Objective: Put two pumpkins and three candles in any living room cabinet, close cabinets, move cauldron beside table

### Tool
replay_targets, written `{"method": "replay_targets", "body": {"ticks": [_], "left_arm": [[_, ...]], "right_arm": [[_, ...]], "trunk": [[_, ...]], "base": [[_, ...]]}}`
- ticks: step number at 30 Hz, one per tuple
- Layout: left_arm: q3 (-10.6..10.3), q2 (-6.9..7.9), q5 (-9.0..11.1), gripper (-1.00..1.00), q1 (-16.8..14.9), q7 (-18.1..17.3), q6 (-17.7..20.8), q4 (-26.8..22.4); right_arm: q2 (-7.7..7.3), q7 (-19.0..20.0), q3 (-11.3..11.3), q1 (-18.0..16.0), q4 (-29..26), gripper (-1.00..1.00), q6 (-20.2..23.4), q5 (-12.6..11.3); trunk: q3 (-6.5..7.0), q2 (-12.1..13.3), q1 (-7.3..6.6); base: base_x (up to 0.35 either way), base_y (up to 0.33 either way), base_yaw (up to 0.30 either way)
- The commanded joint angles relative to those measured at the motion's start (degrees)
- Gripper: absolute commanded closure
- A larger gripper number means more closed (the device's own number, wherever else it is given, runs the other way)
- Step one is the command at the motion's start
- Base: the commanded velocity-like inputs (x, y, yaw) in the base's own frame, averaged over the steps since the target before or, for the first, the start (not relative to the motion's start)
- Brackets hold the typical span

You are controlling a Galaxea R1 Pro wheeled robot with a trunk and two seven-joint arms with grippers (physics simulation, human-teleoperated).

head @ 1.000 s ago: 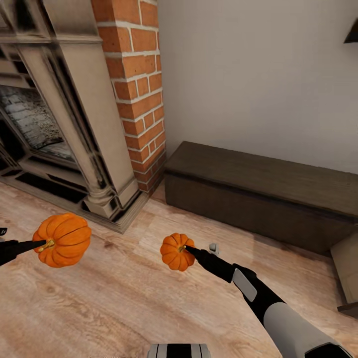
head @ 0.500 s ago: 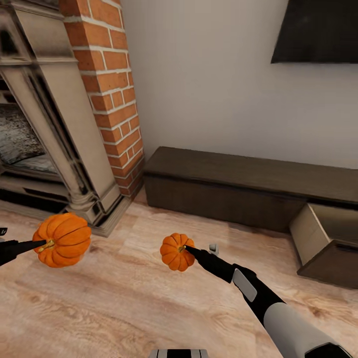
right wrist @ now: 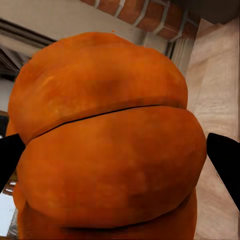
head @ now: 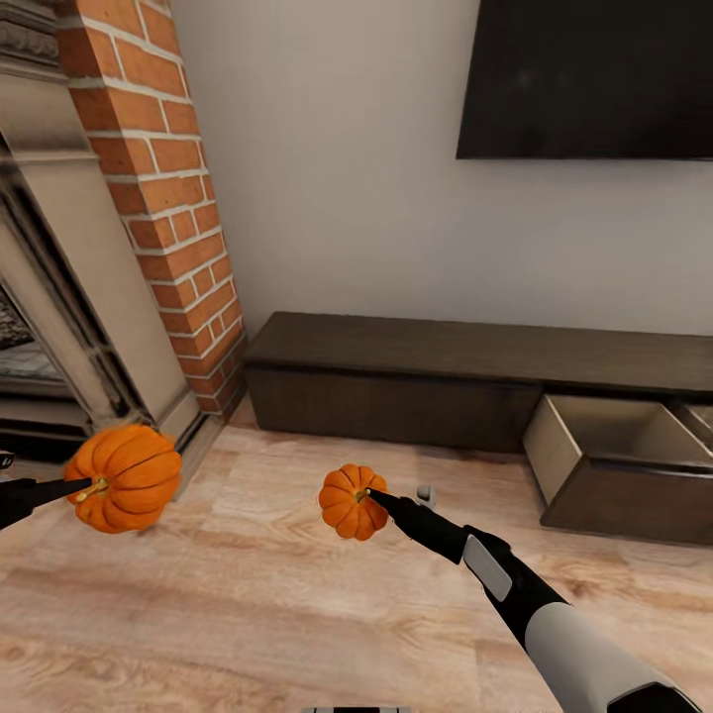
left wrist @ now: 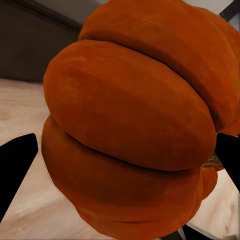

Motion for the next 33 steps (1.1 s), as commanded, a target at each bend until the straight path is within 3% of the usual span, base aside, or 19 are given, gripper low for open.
{"method": "replay_targets", "body": {"ticks": [1,26,29,33], "left_arm": [[0.0,0.02,0.1,1.0,0.0,-0.3,0.6,0.0],[0.0,0.02,0.1,1.0,0.0,-0.3,0.6,-0.1],[0.0,0.02,0.1,1.0,0.0,-0.3,0.6,-0.1],[0.0,0.02,0.1,1.0,0.0,-0.3,0.6,-0.1]], "right_arm": [[-0.04,-0.2,0.2,-0.1,0.0,1.0,0.5,-0.7],[-0.04,-0.3,0.0,-0.1,0.0,1.0,0.6,-0.9],[-0.04,-0.4,-3.2,-0.1,-0.1,1.0,0.7,-1.1],[-0.04,-0.3,-4.9,-0.1,-0.1,1.0,0.8,-1.1]], "trunk": [[0.18,0.0,-0.04],[5.72,0.3,-0.68],[6.37,0.4,-0.76],[7.01,0.4,-0.86]], "base": [[0.0,0.0,-0.279],[0.0,0.0,-0.267],[0.0,0.0,-0.034],[0.0,0.0,-0.006]]}}
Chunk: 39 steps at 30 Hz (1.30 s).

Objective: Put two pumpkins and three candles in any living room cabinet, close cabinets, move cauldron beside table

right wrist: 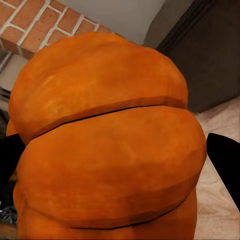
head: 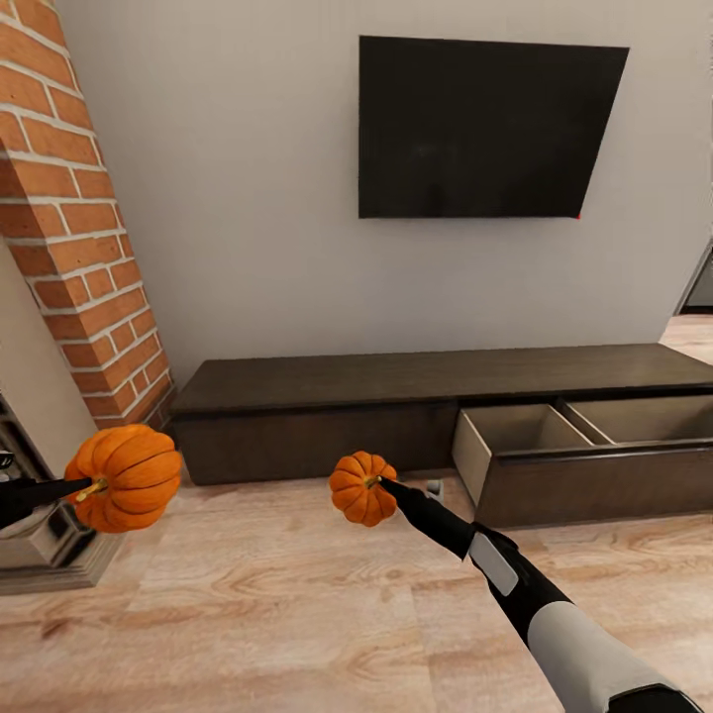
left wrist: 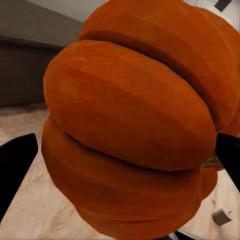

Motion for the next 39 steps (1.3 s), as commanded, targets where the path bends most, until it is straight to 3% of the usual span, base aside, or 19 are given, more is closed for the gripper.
{"method": "replay_targets", "body": {"ticks": [1,13,31,39], "left_arm": [[0.0,0.01,-0.1,1.0,0.0,-0.3,0.6,0.0],[0.1,0.01,0.4,1.0,0.0,-0.4,0.6,0.0],[-0.4,0.01,0.3,1.0,0.0,-0.4,0.6,0.0],[-0.4,0.01,0.4,1.0,0.0,-0.4,0.6,0.0]], "right_arm": [[-0.06,-0.2,0.2,0.0,0.0,1.0,0.4,-0.5],[-0.06,-0.1,0.0,0.0,0.1,1.0,0.5,-0.5],[-0.06,0.1,-0.1,0.0,0.0,1.0,0.3,-0.6],[-0.06,0.2,-0.1,0.0,0.1,1.0,0.3,-0.6]], "trunk": [[0.08,0.0,-0.04],[-0.84,0.3,-0.21],[1.49,7.5,-4.16],[1.49,7.5,-4.16]], "base": [[0.0,0.0,-0.001],[0.0,0.0,0.0],[0.0,0.0,-0.037],[0.0,0.0,-0.27]]}}
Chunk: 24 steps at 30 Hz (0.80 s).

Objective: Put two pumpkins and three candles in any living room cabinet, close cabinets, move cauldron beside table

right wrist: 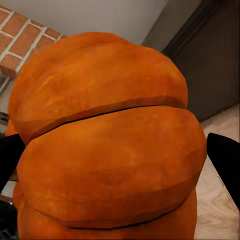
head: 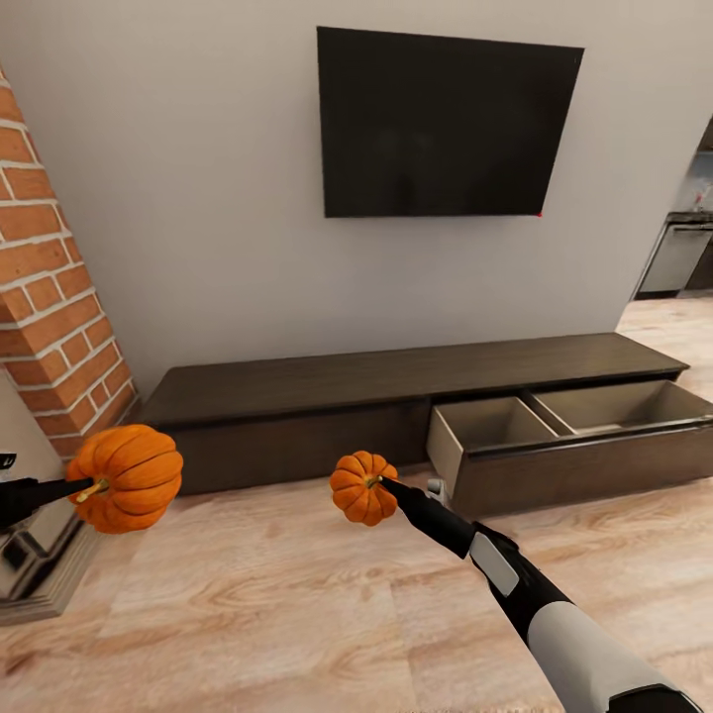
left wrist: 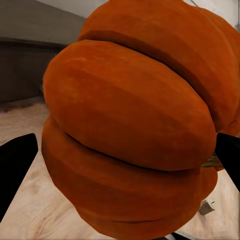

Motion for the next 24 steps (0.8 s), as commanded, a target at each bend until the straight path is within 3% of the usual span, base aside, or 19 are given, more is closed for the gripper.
{"method": "replay_targets", "body": {"ticks": [1,24], "left_arm": [[0.0,0.02,0.1,1.0,0.0,-0.3,0.6,0.0],[0.0,0.02,0.0,1.0,0.0,-0.3,0.6,0.0]], "right_arm": [[-0.04,-0.2,0.2,-0.1,0.0,1.0,0.5,-0.7],[-0.04,-0.1,0.3,-0.1,0.0,1.0,0.5,-0.7]], "trunk": [[-0.05,0.0,-0.01],[-0.05,0.0,-0.01]], "base": [[0.0,0.0,-0.279],[0.0,0.0,-0.28]]}}
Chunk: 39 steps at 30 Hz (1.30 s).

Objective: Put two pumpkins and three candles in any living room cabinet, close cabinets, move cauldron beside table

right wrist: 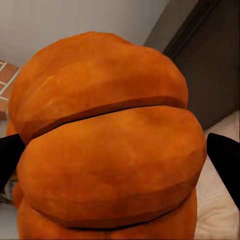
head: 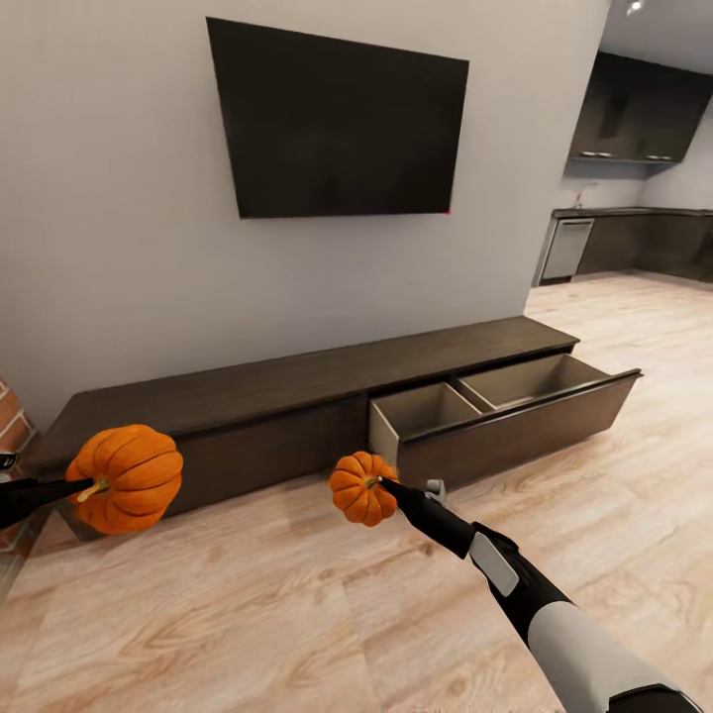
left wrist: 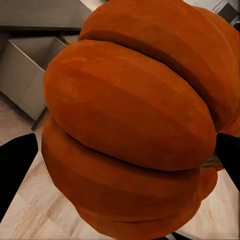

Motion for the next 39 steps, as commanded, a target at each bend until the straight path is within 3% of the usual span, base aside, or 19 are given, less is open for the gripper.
{"method": "replay_targets", "body": {"ticks": [1,39], "left_arm": [[0.0,0.02,0.2,1.0,0.0,-0.3,0.6,0.0],[0.0,0.02,0.1,1.0,0.0,-0.3,0.5,0.0]], "right_arm": [[-0.04,-0.2,0.2,-0.1,0.0,1.0,0.5,-0.8],[-0.04,-0.4,0.1,-0.1,0.0,1.0,0.4,-0.9]], "trunk": [[-0.05,0.0,-0.02],[-0.05,0.0,-0.02]], "base": [[0.0,0.0,-0.28],[0.0,0.0,-0.28]]}}
